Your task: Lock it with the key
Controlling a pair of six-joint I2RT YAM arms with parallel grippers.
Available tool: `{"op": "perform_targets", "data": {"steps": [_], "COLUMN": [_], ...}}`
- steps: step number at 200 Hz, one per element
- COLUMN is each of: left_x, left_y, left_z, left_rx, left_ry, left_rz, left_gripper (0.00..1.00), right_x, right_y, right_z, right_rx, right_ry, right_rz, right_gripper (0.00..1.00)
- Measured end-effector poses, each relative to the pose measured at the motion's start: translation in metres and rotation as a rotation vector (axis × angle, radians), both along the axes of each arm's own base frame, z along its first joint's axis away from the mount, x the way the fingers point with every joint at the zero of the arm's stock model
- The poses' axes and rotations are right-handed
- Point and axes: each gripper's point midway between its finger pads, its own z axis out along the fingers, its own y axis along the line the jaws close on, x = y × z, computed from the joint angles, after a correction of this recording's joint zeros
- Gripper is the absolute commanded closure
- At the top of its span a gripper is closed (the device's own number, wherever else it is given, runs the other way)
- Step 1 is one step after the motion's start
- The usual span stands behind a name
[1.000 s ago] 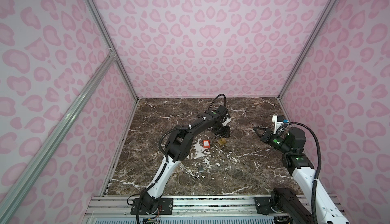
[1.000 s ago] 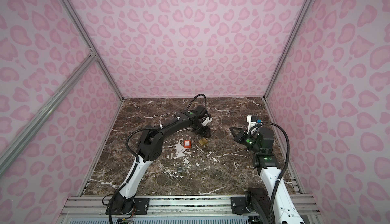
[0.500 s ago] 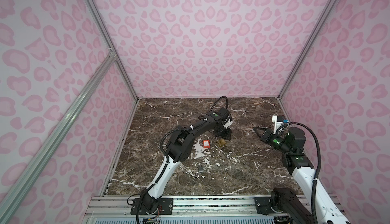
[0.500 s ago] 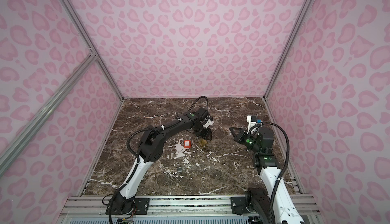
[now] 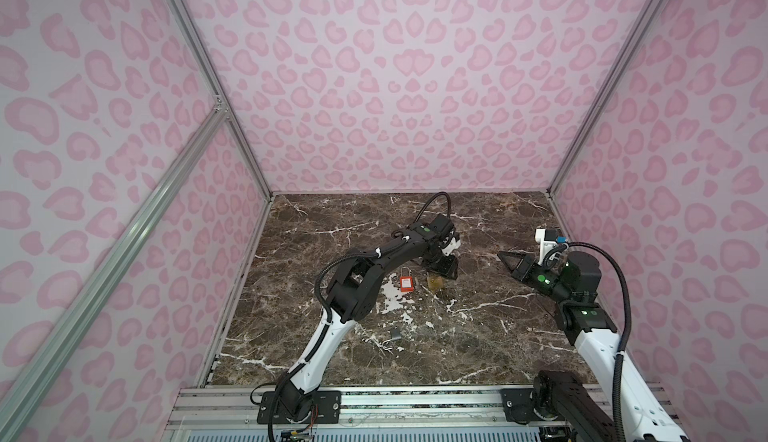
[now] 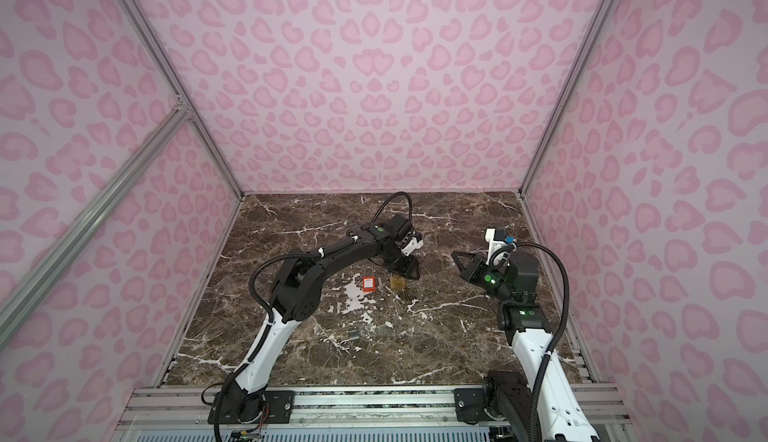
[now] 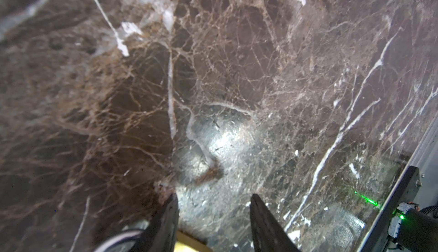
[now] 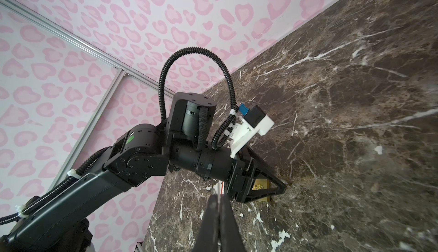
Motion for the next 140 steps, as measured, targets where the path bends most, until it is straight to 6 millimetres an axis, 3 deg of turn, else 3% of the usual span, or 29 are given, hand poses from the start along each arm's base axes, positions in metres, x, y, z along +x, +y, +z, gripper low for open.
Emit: {"op": "perform_targets", "data": {"steps": [65, 107, 140], "left_x": [-0.001, 0.008, -0.001], "left_y": [0.001, -0.003, 0.017], "left_z": [0.009, 0.056, 0.075], "left_rx": [-0.002, -0.058, -0.047], "left_ry": [-0.001, -0.081, -0.117], "left_rz": [0.008, 0.023, 0.058], "left_gripper": [0.49, 0.49, 0.48], "right_x": [0.002, 0.0, -0.008], "right_y": [-0.001, -0.01, 0.003], "right_z": [-0.002, -0.039, -0.064], "right_rx": [0.019, 0.088, 0.128], "right_ry": [0.011, 0.142, 0.197], "right_rz": [-0.016, -0.108, -0.164], "right_gripper": [1.0, 1.0, 1.0]}}
